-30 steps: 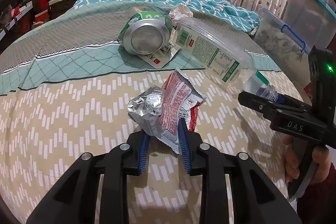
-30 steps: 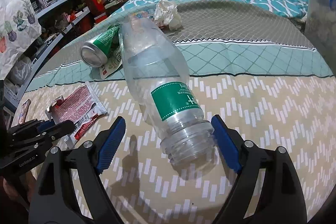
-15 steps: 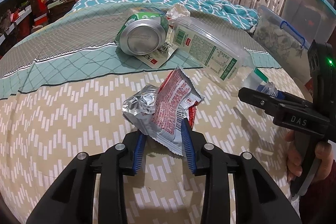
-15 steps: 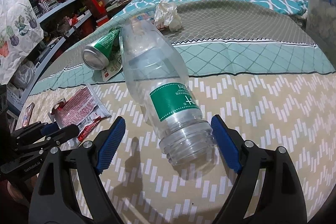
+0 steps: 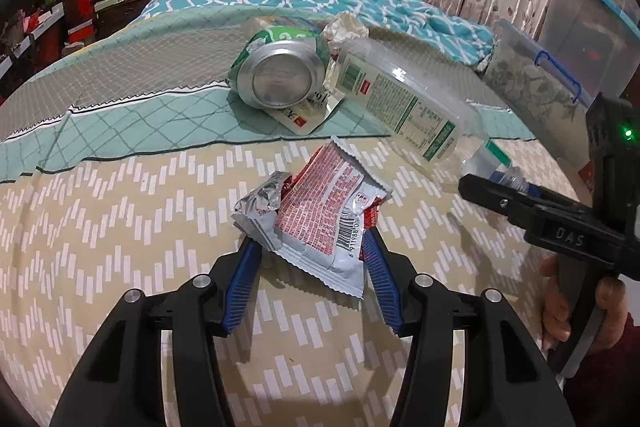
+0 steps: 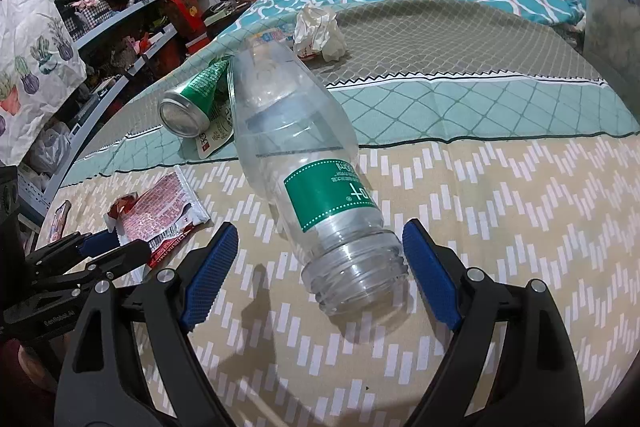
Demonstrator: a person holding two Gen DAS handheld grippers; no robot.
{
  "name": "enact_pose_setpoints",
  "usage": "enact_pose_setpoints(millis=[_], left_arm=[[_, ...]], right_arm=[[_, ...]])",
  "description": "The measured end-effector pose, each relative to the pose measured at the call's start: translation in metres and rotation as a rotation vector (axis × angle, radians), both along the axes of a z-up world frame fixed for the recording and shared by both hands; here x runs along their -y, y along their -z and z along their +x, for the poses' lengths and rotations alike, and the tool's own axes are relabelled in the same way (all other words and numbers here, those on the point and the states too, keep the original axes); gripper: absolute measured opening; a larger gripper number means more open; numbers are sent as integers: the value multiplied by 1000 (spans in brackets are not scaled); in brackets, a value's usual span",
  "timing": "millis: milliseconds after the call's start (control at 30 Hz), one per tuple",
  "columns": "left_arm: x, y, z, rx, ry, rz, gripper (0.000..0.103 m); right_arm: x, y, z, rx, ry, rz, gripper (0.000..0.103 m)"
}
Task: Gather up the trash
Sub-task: 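Position the right tool around the clear water bottle's neck and close it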
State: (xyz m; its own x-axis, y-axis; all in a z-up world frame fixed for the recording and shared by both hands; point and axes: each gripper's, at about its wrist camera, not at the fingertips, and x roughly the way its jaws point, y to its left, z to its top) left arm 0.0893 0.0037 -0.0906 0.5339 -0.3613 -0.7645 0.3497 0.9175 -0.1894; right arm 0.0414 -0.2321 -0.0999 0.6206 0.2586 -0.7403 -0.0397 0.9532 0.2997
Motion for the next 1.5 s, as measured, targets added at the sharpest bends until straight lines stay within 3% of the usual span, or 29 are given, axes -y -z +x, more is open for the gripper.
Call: enact_pose_setpoints(millis=[167,900,1500], left_arm=[[1,-6,-7,43,15,-3,60],[0,1,4,-22,4,-13,62],[-1,2,4,-24,4,-16,62]], right_arm=[[0,0,0,1,0,3,84],[2,1,1,2,-2,11,84],[3,2,2,2,-3,16,84]])
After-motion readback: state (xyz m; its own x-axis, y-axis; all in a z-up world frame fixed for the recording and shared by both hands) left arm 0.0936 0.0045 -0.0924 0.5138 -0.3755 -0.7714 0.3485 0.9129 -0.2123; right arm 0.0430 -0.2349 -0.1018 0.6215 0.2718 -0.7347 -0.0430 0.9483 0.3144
